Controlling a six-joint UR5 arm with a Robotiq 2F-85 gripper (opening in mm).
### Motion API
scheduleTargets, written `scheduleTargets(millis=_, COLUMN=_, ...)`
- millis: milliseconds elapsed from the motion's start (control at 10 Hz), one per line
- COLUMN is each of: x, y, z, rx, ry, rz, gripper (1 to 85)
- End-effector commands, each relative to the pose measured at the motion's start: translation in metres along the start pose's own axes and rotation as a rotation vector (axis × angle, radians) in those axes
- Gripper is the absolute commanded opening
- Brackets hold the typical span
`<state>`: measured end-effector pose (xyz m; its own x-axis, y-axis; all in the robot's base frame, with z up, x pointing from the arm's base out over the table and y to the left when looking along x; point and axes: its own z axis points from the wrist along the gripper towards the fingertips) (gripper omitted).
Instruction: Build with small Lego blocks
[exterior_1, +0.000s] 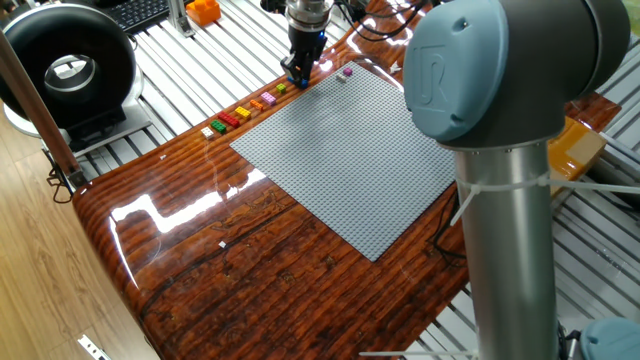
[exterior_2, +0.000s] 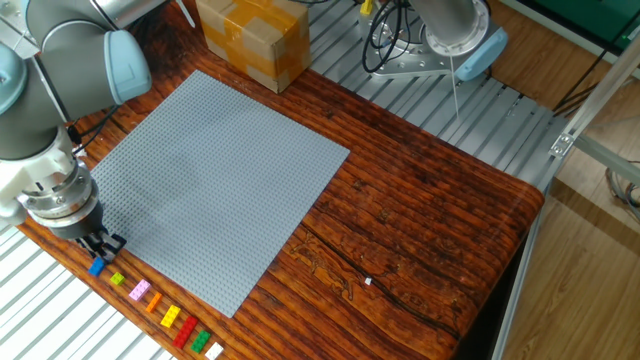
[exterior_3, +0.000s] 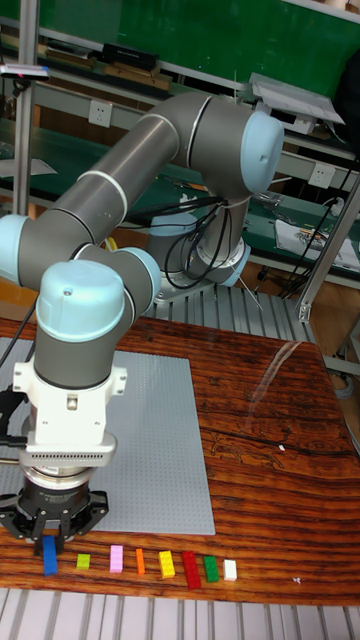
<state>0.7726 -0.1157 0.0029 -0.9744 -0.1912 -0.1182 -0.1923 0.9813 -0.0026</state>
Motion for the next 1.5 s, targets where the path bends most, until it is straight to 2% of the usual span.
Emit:
scheduleTargets(millis=0, x=-0.003, y=-0.002, z=-0.001, rx=0.001, ry=-0.006, rz=0.017, gripper=26.7)
scheduleTargets(millis=400, x=-0.004, y=-0.005, z=0.000, rx=0.012, ry=-0.011, rz=0.028, gripper=20.0)
scheduleTargets(millis=600, x=-0.003, y=-0.010, z=-0.001, rx=0.035, ry=-0.009, rz=0.049, gripper=4.0)
scheduleTargets(millis=700, x=-0.003, y=-0.012, z=-0.002, rx=0.043, ry=-0.011, rz=0.057, gripper=1.0)
scheduleTargets(millis=1200, x=-0.002, y=-0.032, z=-0.012, rx=0.093, ry=-0.008, rz=0.083, gripper=1.0)
scheduleTargets(millis=1400, x=0.005, y=-0.040, z=-0.017, rx=0.076, ry=-0.001, rz=0.107, gripper=1.0)
